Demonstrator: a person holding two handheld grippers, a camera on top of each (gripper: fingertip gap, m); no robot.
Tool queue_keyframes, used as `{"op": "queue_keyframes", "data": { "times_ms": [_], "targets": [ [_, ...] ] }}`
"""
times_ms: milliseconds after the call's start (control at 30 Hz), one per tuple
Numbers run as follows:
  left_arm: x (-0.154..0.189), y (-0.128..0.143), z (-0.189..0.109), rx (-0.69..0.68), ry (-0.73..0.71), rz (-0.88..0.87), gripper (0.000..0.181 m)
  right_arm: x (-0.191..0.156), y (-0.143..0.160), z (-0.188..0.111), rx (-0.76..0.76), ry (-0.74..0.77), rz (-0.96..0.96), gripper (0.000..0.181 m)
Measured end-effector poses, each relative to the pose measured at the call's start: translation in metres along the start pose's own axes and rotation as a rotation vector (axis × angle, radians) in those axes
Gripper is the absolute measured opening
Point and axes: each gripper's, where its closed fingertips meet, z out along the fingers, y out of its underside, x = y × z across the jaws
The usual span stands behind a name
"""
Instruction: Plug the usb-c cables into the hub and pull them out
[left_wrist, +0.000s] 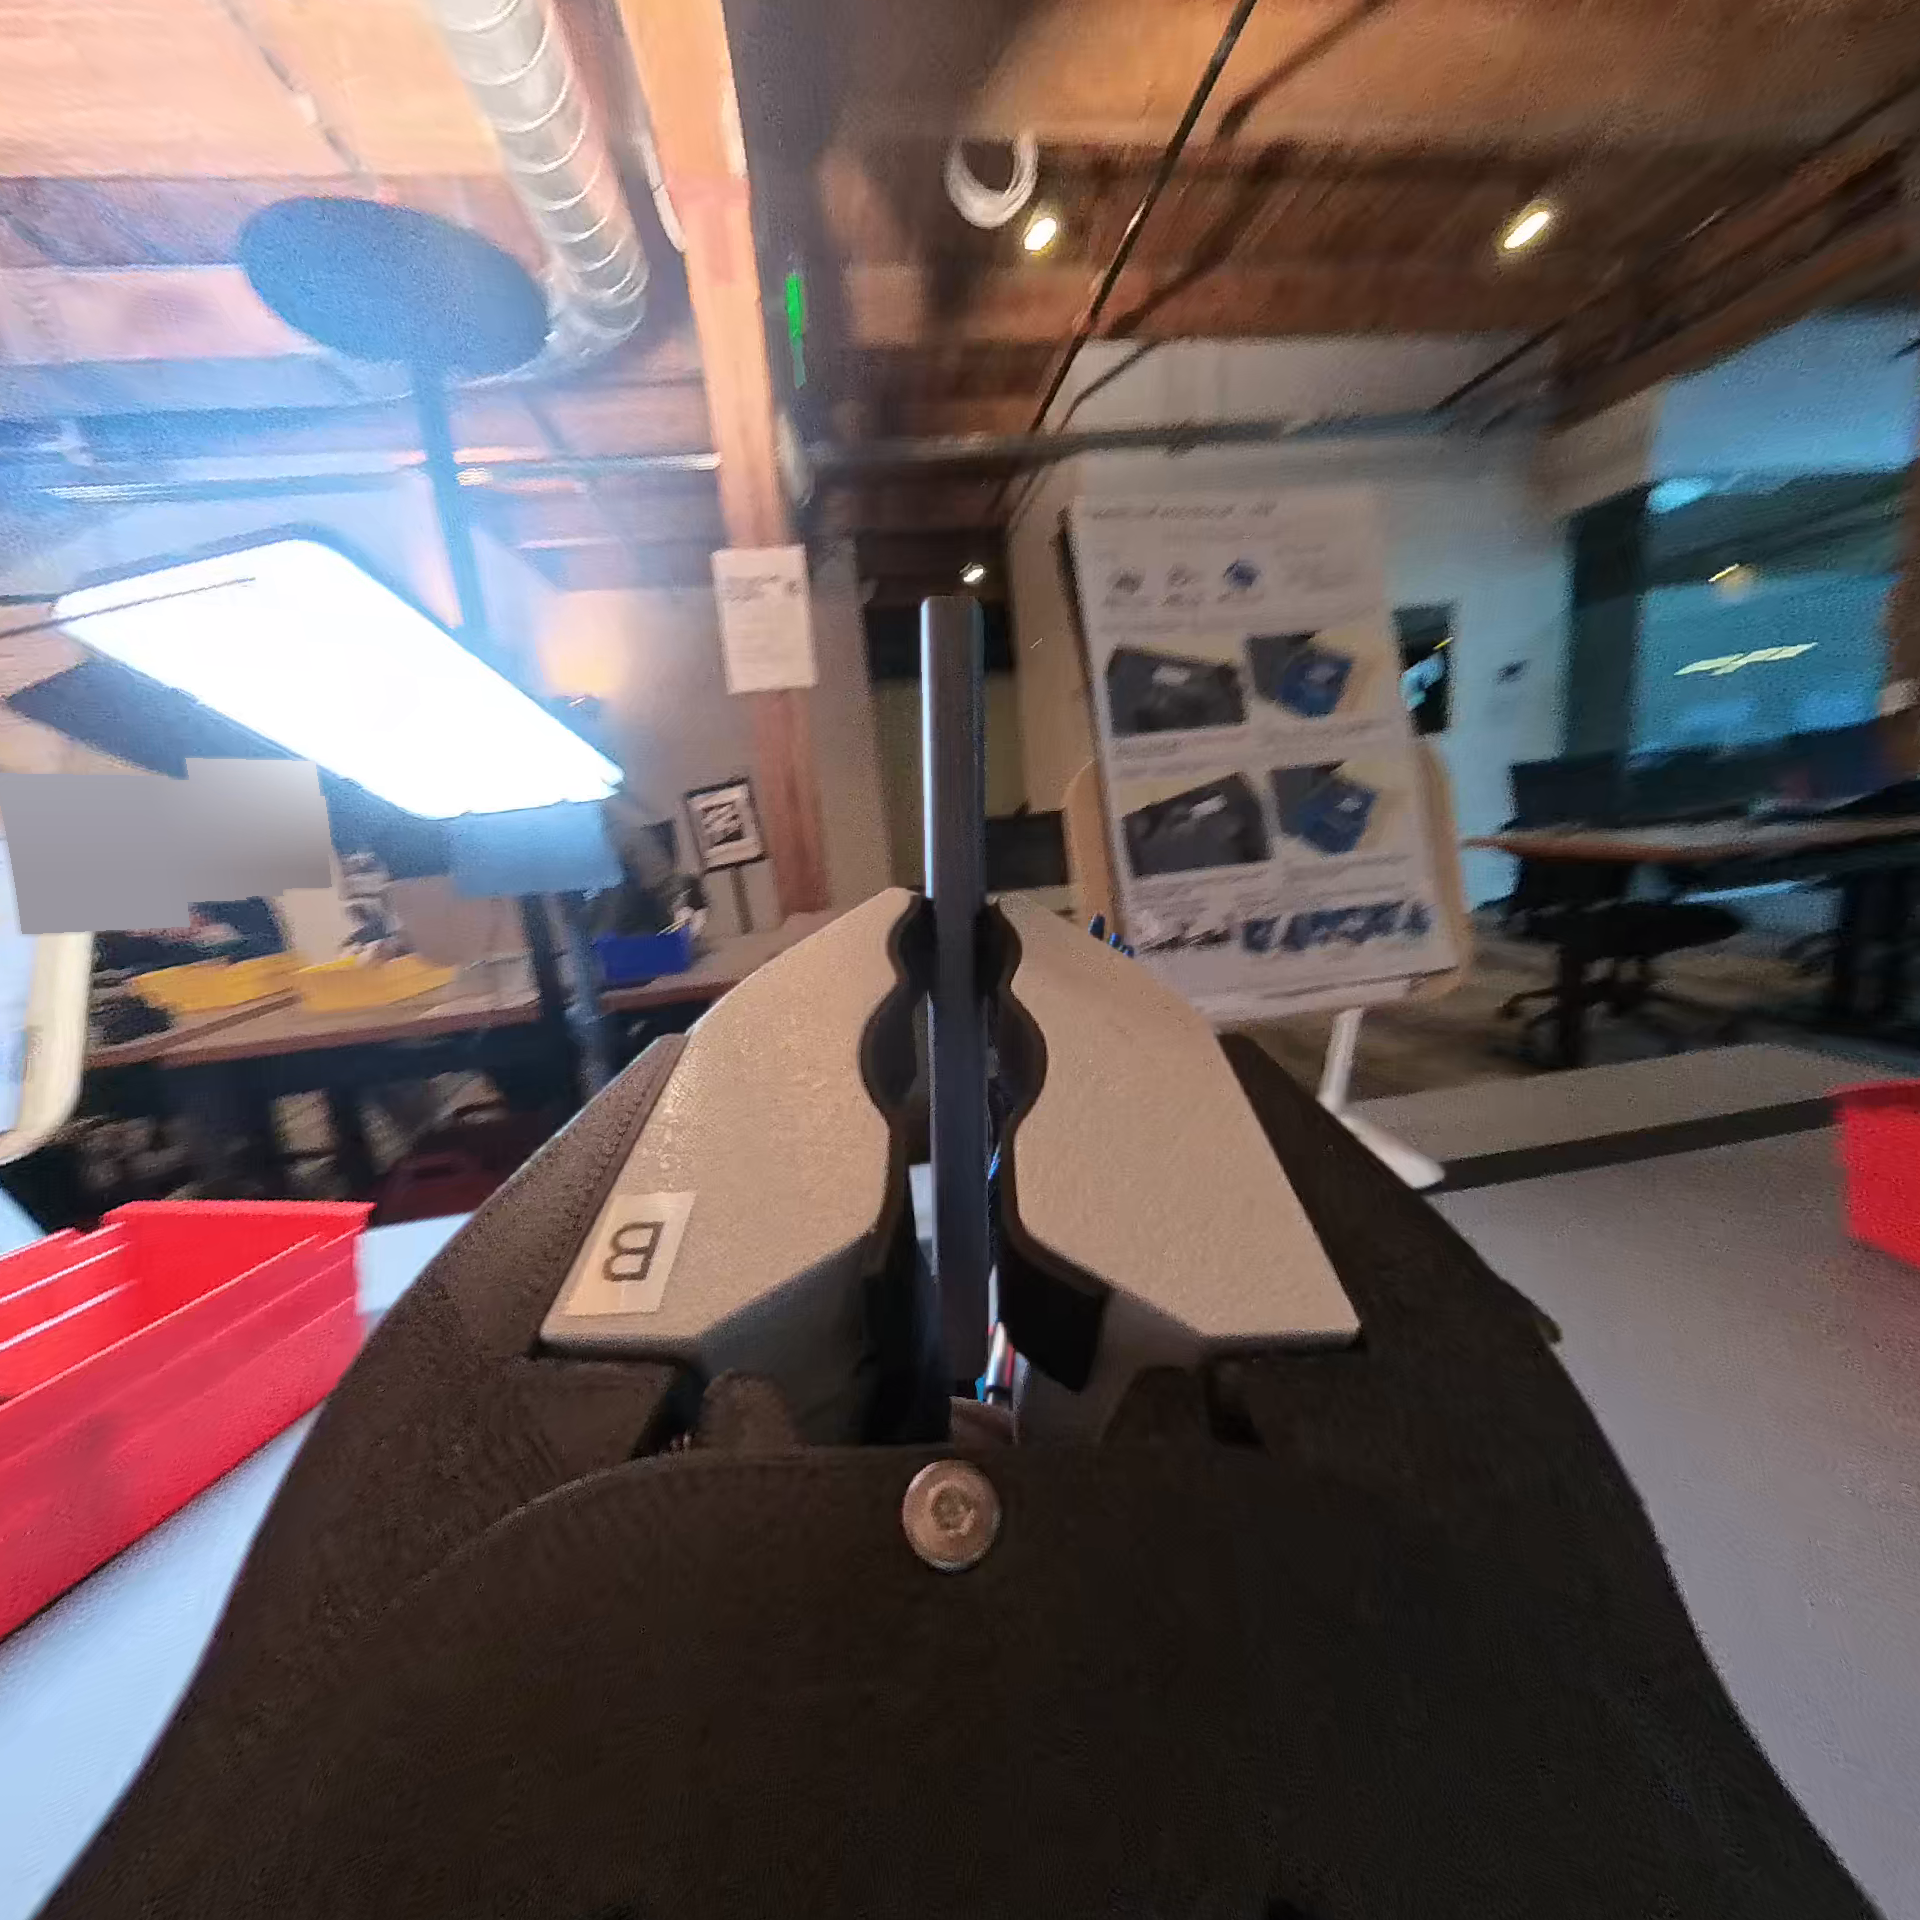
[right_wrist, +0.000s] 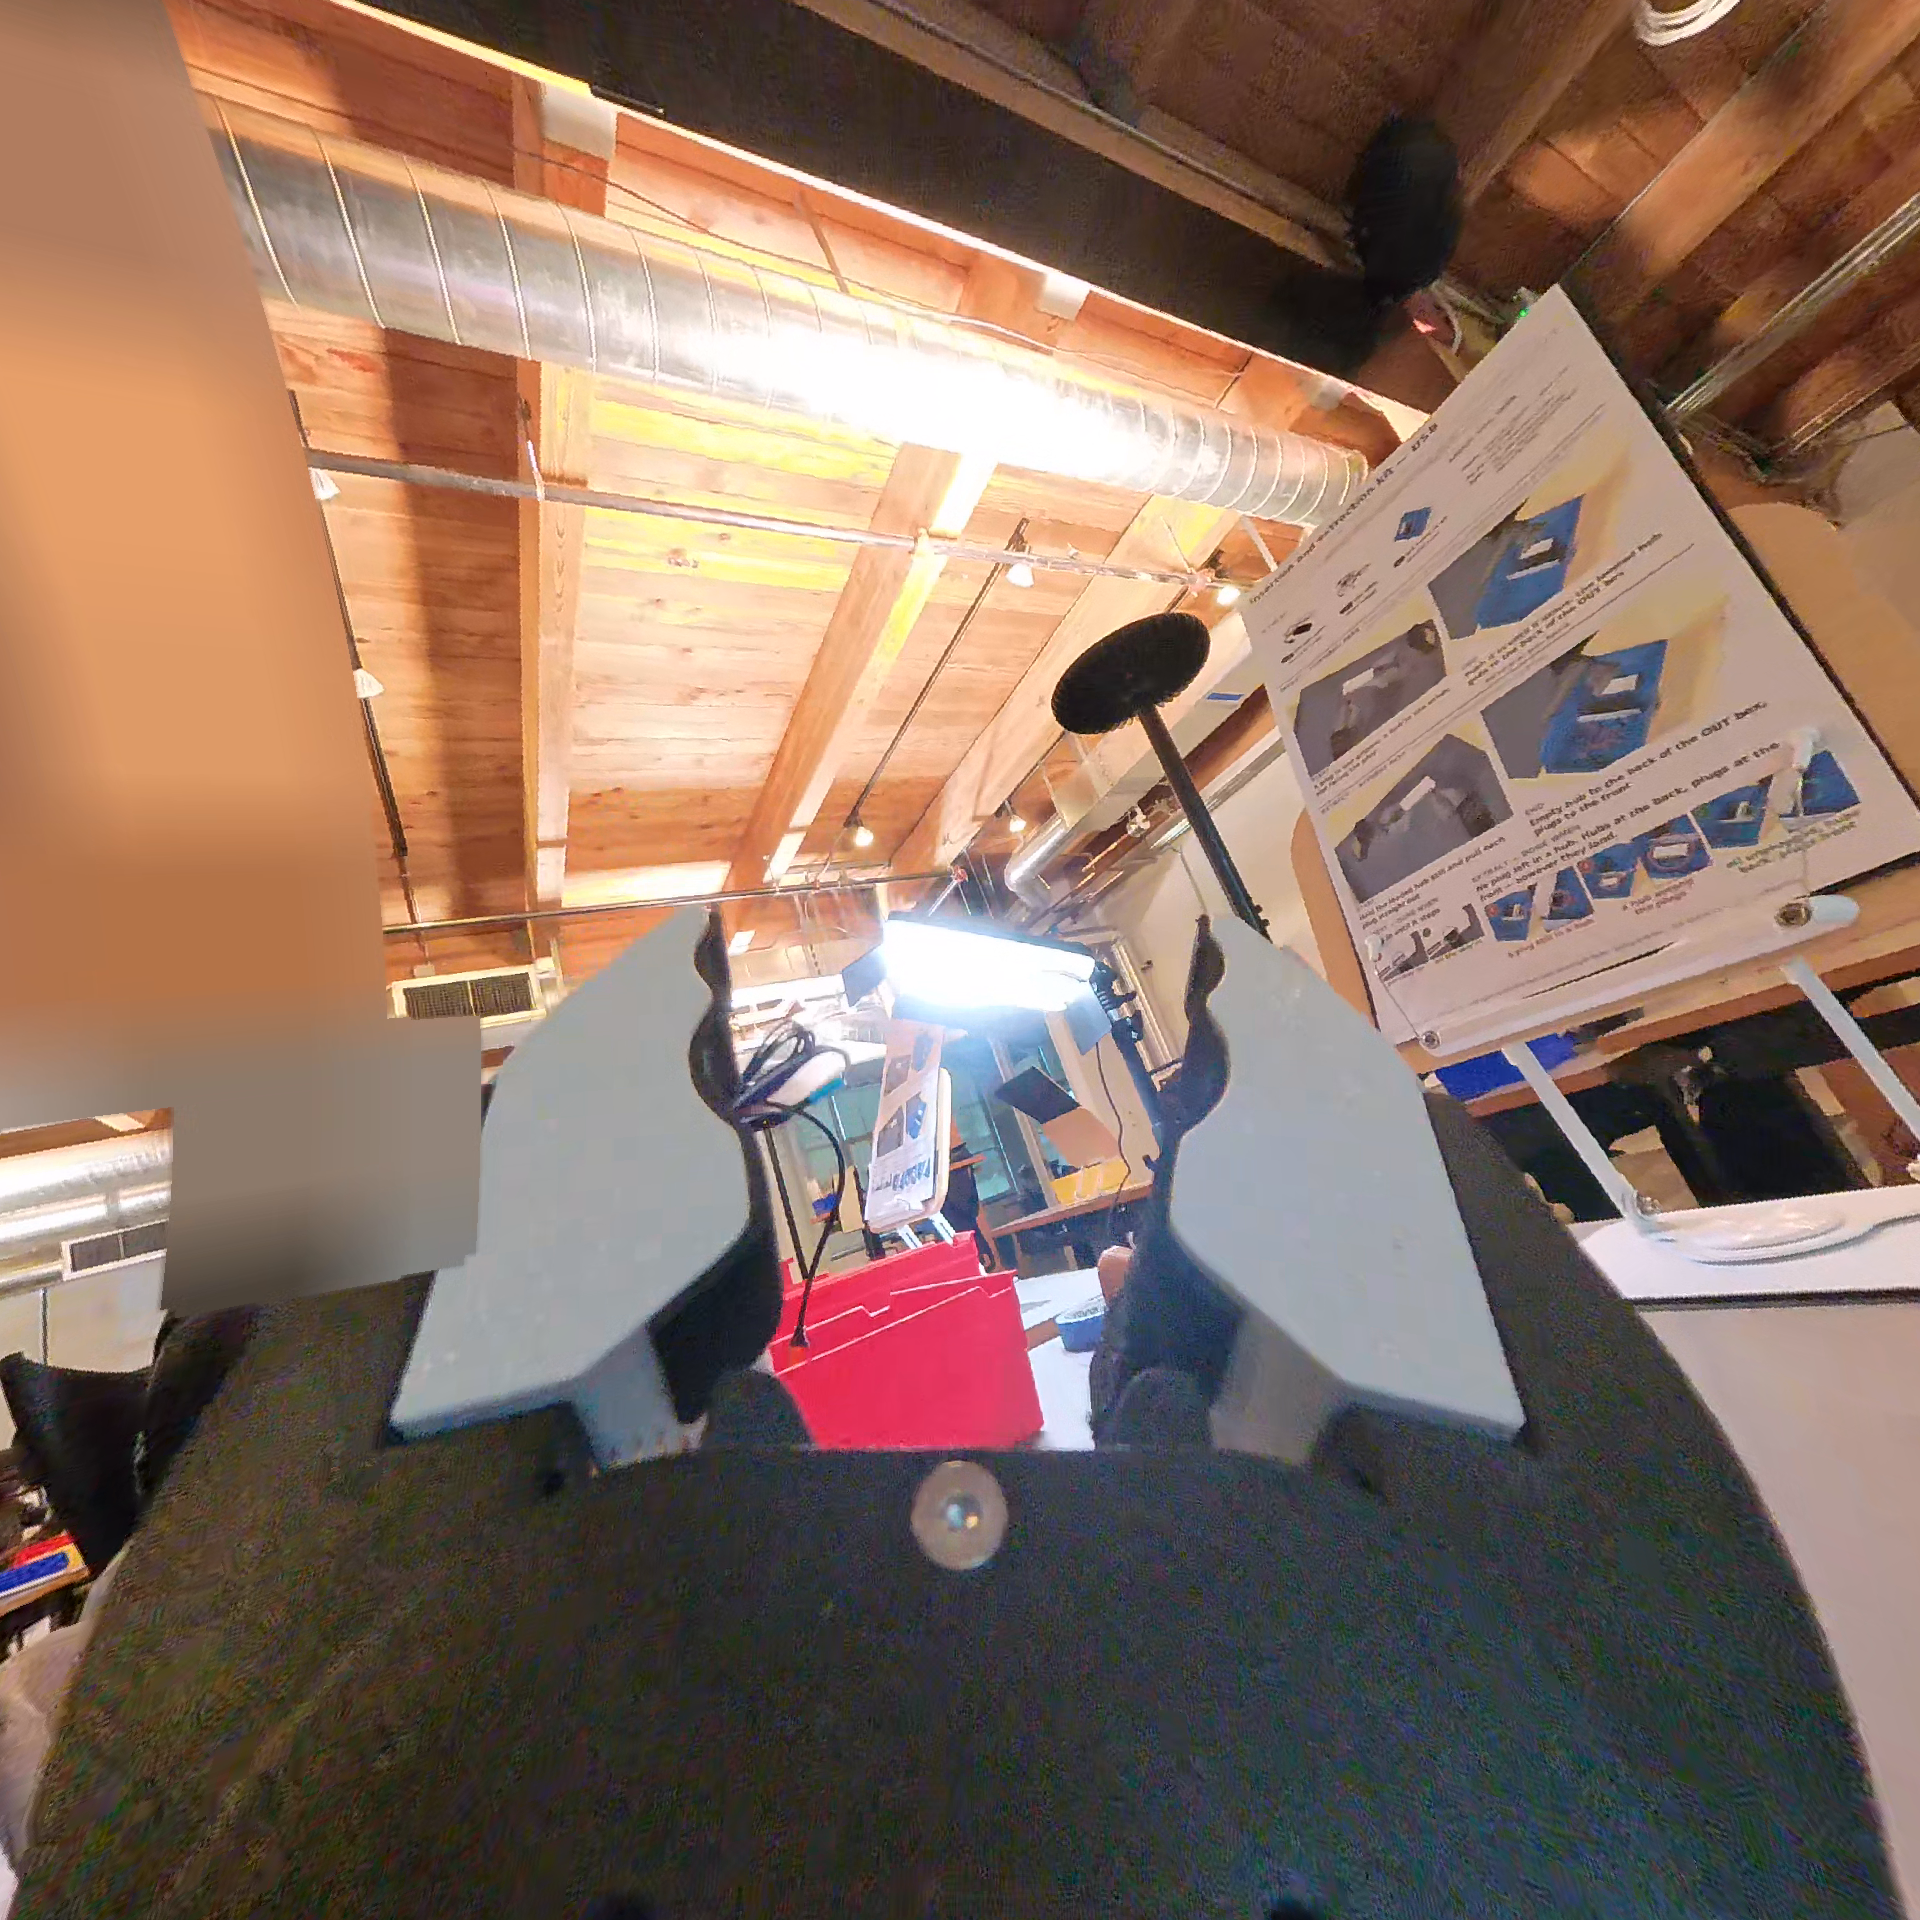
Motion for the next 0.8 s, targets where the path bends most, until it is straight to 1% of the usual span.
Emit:
{"op": "queue_keyframes", "data": {
  "times_ms": [100,167,200,267,300,400,467,567,633,700,767,800],
  "targets": [
    [0.036,-0.019,0.002,0.083,0.146,-0.132,0.010,-0.002,0.006,0.001,-0.031,-0.002,-0.042,0.083],
    [0.066,-0.023,0.004,0.105,0.252,-0.209,0.010,-0.004,0.010,0.002,-0.056,0.000,-0.089,0.080],
    [0.080,-0.021,0.006,0.103,0.294,-0.243,0.010,-0.002,0.014,0.002,-0.082,0.017,-0.128,0.072],
    [0.110,-0.010,0.008,0.091,0.378,-0.332,0.010,0.013,0.022,0.000,-0.154,0.110,-0.249,0.056],
    [0.126,-0.002,0.009,0.082,0.422,-0.396,0.010,0.020,0.025,-0.001,-0.185,0.158,-0.309,0.053],
    [0.178,0.034,0.011,0.007,0.545,-0.609,0.010,0.025,0.026,-0.003,-0.206,0.194,-0.379,0.045],
    [0.212,0.067,0.012,-0.068,0.598,-0.727,0.010,0.025,0.029,-0.004,-0.221,0.195,-0.373,0.043],
    [0.253,0.118,0.009,-0.195,0.653,-0.881,0.010,0.028,0.027,-0.005,-0.232,0.221,-0.404,0.040],
    [0.275,0.148,0.005,-0.305,0.700,-0.891,0.010,0.027,0.027,-0.006,-0.235,0.221,-0.439,0.036],
    [0.285,0.172,0.001,-0.377,0.703,-0.856,0.010,0.023,0.032,-0.006,-0.278,0.204,-0.475,0.030],
    [0.291,0.190,-0.005,-0.444,0.717,-0.833,0.010,0.017,0.044,-0.006,-0.357,0.161,-0.514,0.028],
    [0.291,0.194,-0.007,-0.463,0.718,-0.852,0.010,0.013,0.052,-0.005,-0.407,0.127,-0.540,0.026]
  ]
}}
